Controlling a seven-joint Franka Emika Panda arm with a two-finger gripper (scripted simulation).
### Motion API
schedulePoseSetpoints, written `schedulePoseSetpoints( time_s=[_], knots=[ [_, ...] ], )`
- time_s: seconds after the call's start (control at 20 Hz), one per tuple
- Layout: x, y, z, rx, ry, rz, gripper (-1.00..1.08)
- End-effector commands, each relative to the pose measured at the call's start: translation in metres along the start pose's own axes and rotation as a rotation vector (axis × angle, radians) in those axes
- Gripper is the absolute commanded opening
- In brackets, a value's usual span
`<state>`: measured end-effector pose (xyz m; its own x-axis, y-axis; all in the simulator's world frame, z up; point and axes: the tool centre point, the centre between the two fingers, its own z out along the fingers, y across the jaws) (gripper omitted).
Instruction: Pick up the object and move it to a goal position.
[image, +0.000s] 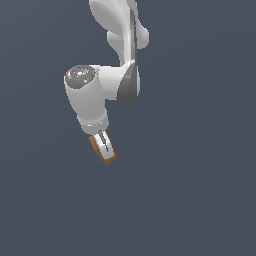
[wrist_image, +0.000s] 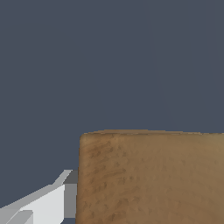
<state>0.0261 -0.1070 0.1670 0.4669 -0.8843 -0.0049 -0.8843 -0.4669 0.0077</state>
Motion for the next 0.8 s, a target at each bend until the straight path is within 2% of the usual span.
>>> schedulePoseSetpoints(
  time_s=[0.0, 0.35, 0.75],
  knots=[
    [0.015, -0.007, -0.008, 0.008, 0.006, -0.001, -1.00],
    [0.037, -0.015, -0.012, 0.008, 0.005, -0.001, -1.00],
    [0.045, -0.018, -0.013, 0.008, 0.005, 0.000, -1.00]
  ],
)
